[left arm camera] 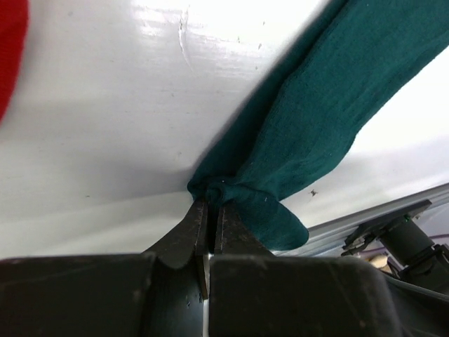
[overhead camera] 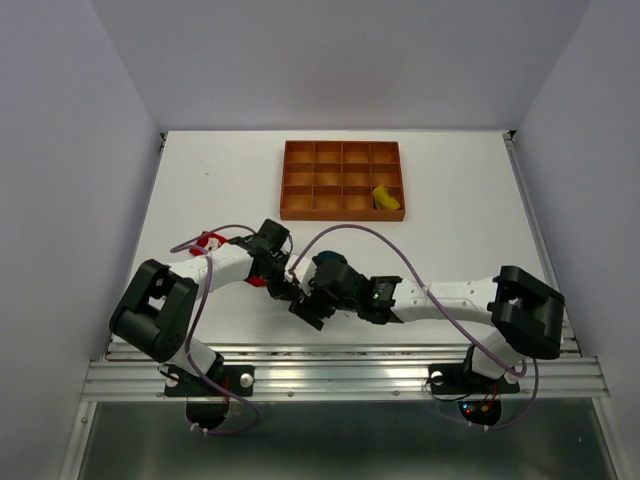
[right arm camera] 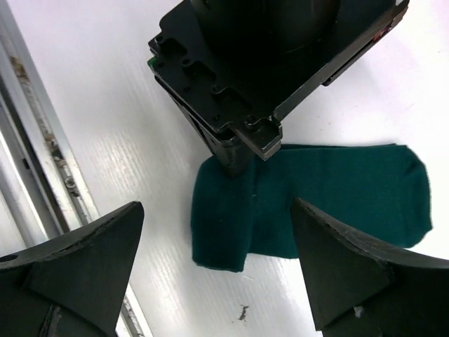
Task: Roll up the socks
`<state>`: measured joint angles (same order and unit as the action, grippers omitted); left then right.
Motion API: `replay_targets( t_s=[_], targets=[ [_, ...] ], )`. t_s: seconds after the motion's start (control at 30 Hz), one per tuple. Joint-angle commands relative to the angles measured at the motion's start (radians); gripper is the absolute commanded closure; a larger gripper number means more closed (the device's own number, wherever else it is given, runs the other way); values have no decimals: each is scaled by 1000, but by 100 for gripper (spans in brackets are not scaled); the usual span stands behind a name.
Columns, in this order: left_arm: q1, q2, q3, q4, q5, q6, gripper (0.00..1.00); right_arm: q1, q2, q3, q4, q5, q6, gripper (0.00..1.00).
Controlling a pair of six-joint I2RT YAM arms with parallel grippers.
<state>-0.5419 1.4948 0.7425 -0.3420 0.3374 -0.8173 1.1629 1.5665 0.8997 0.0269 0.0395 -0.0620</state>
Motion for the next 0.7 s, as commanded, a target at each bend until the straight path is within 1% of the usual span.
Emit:
replay_targets(
  t_s=[0.0, 0.13, 0.33, 0.47, 0.57, 0.67],
  targets=[
    [-3, 31, 33, -112, 15, 43, 100, 46, 29, 8, -11, 141, -91, 10],
    [0, 47, 52, -126, 31, 49, 100, 87, 72, 28, -42, 197, -113, 14],
    [3, 68, 64, -157, 31, 49, 100, 147, 102, 27, -77, 264, -144, 16],
    [8, 67, 77, -176, 26, 52, 100, 173, 109, 21, -73, 324, -159, 18],
    [11, 74, 83, -190, 25, 55, 100, 210, 121, 24, -65, 396, -176, 18],
    [14, 85, 92, -203, 26, 60, 100, 231, 125, 28, -61, 424, -191, 19]
  ],
)
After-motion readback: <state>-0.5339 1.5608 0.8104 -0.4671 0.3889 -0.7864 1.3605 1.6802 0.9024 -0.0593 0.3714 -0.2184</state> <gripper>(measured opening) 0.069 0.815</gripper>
